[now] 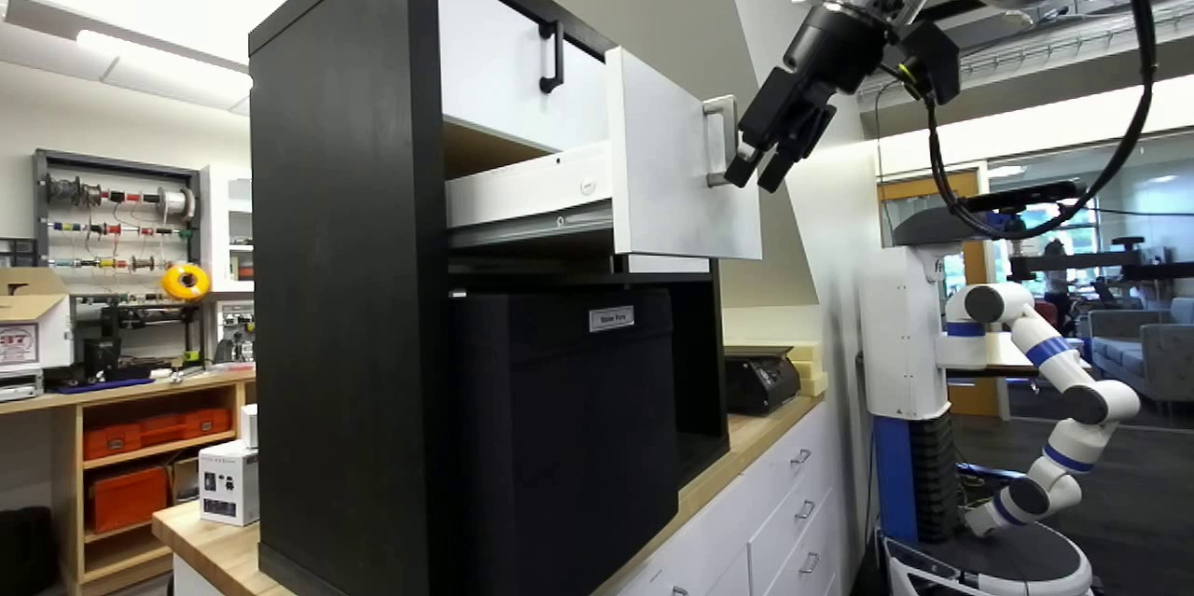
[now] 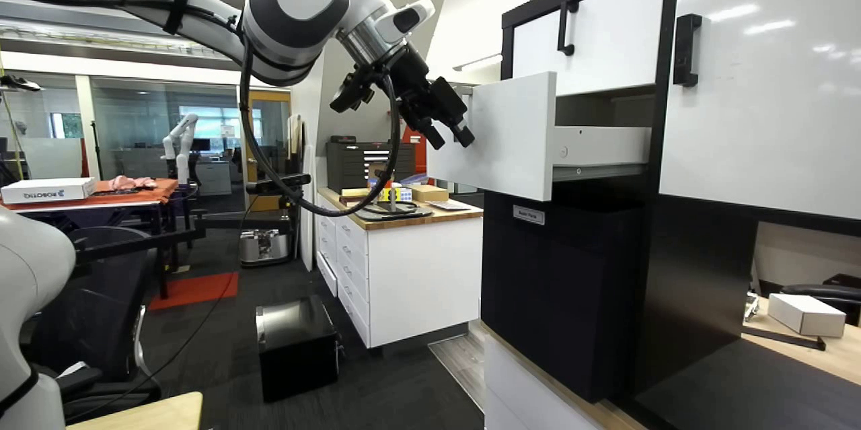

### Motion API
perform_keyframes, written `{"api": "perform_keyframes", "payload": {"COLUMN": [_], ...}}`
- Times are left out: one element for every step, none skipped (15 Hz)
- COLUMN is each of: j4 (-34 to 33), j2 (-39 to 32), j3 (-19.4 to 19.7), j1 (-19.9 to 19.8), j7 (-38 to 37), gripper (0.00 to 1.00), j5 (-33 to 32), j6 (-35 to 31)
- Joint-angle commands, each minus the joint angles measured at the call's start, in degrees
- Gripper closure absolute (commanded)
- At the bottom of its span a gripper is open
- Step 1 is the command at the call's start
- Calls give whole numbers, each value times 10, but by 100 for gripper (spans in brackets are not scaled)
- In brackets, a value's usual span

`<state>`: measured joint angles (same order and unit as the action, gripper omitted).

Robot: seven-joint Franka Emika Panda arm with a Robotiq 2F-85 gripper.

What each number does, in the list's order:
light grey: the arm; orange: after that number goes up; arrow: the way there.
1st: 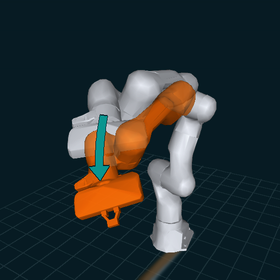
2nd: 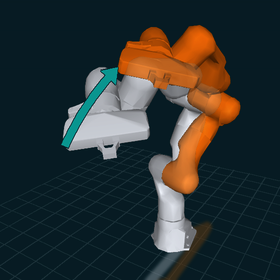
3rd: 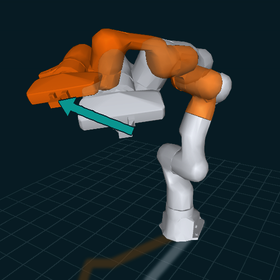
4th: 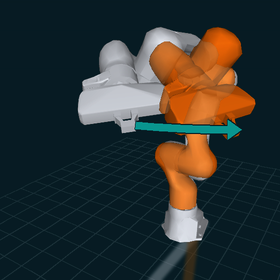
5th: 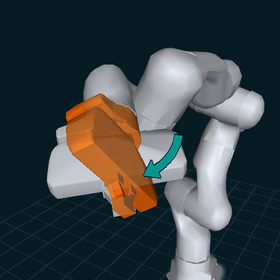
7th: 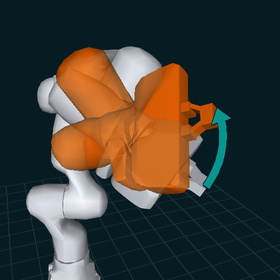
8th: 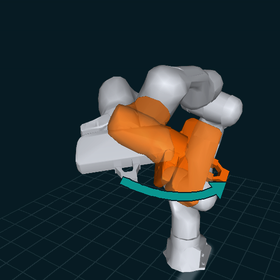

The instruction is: Close the drawer

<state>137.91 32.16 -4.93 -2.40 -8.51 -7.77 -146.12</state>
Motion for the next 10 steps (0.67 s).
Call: {"api": "perform_keyframes", "payload": {"j4": [-10, -12, -13, -15, -18, -20, -22, -22, -21, -21], "j2": [-4, -5, -5, -6, -8, -10, -10, -10, -10, -10], "j3": [-9, -10, -11, -12, -12, -12, -13, -14, -14, -14], "j1": [-8, -8, -7, -7, -8, -7, -8, -9, -9, -9], "j7": [-9, -9, -8, -8, -8, -6, -8, -8, -7, -8], "gripper": [0, 0, 0, 0, 0, 0, 23, 26, 33, 39], "j5": [-3, -4, -4, -4, -6, -4, -5, -7, -7, -7], "j6": [-7, -9, -10, -12, -15, -15, -15, -17, -20, -21]}}
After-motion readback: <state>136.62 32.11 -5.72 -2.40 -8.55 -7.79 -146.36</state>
